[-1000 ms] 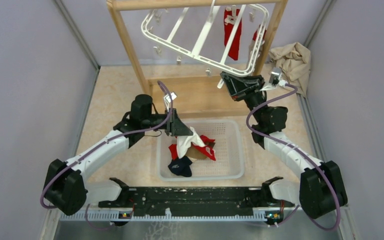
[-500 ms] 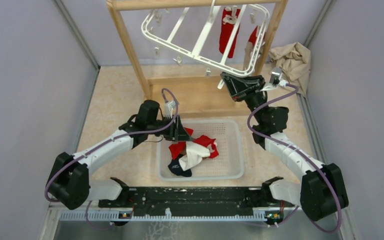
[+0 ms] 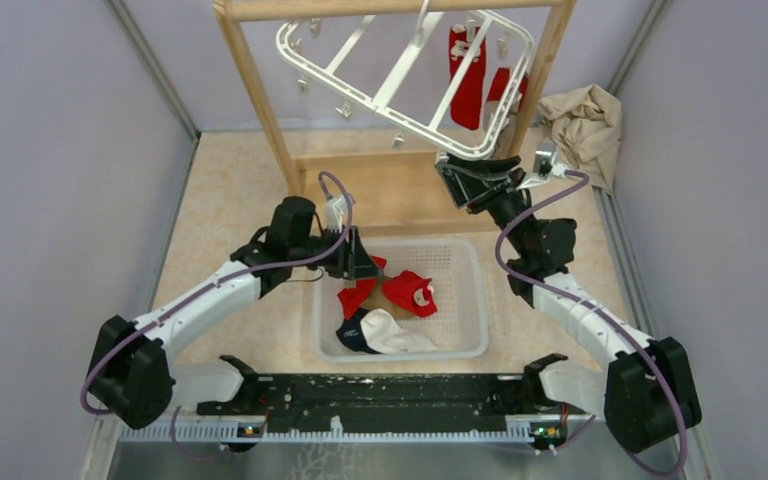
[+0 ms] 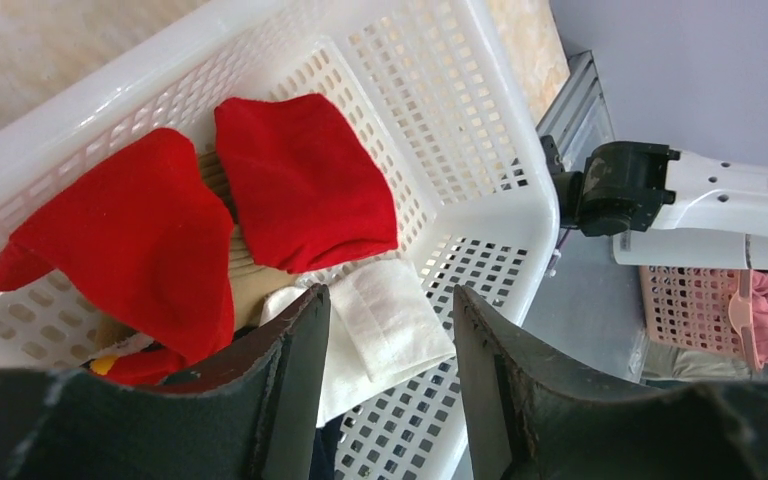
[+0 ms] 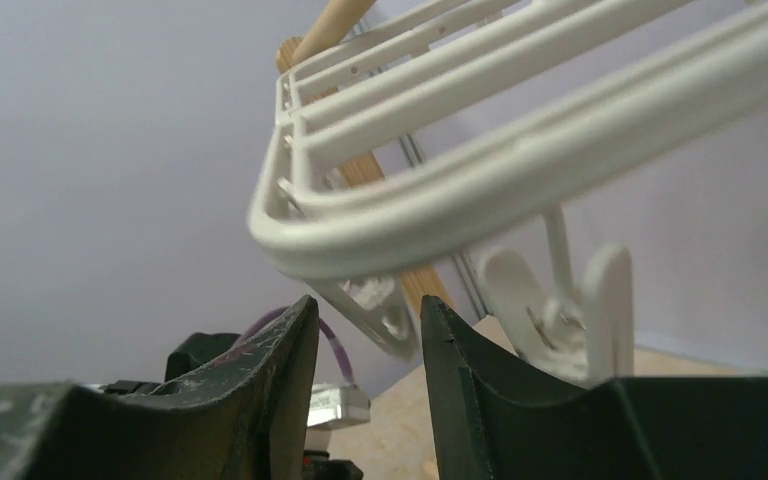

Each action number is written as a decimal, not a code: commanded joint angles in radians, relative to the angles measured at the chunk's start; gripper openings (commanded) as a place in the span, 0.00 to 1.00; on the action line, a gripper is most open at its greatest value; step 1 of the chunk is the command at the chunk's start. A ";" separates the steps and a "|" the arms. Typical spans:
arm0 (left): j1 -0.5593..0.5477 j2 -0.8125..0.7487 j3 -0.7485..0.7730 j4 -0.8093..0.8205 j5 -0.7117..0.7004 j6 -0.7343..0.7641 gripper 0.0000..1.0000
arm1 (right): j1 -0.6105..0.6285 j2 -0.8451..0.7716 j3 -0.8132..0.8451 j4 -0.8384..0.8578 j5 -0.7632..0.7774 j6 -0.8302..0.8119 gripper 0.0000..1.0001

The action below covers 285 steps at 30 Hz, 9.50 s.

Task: Remove the socks clipped to the hanger
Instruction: Place the sock in the bin, then adjust the hanger on the clothesline.

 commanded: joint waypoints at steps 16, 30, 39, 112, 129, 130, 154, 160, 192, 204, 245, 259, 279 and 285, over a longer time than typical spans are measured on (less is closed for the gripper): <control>-0.010 -0.031 0.094 -0.025 0.012 0.017 0.55 | 0.004 -0.277 -0.210 -0.297 0.077 -0.174 0.49; -0.020 -0.047 0.098 -0.031 0.023 0.028 0.99 | -0.104 -0.284 -0.176 -0.557 0.334 -0.260 0.54; -0.021 -0.068 0.095 -0.040 0.030 0.026 0.99 | -0.248 -0.132 -0.106 -0.460 0.278 -0.271 0.54; -0.140 -0.044 0.154 -0.043 -0.019 0.009 0.99 | -0.384 -0.088 0.279 -0.544 -0.016 -0.379 0.54; -0.146 -0.060 0.156 -0.059 -0.030 0.012 0.99 | -0.384 -0.099 0.334 -0.530 0.008 -0.402 0.56; -0.147 -0.058 0.157 -0.059 -0.030 0.012 0.99 | -0.384 -0.101 0.336 -0.531 0.011 -0.404 0.57; -0.153 -0.058 0.179 -0.074 -0.031 0.020 0.99 | -0.384 -0.079 0.360 -0.415 -0.085 -0.315 0.17; -0.153 -0.067 0.175 -0.078 -0.033 0.019 0.99 | -0.341 -0.124 0.336 -0.459 -0.105 -0.325 0.16; -0.161 -0.115 0.152 -0.081 -0.056 0.011 0.99 | 0.164 -0.148 0.416 -0.660 0.040 -0.575 0.14; -0.161 -0.133 0.132 -0.083 -0.063 0.025 0.99 | 0.486 -0.050 0.528 -0.779 0.318 -0.857 0.13; -0.161 -0.178 0.127 -0.135 -0.151 0.043 0.99 | 0.694 0.360 0.747 -0.695 0.660 -0.930 0.21; -0.159 -0.220 0.102 -0.138 -0.195 0.032 0.99 | 0.699 0.305 0.677 -0.764 0.512 -0.890 0.40; -0.159 -0.198 0.108 -0.123 -0.201 0.020 0.99 | 0.698 -0.127 0.304 -0.926 0.594 -0.781 0.44; -0.160 -0.183 0.113 -0.110 -0.187 0.010 0.99 | 0.588 -0.248 0.211 -1.034 0.677 -0.673 0.45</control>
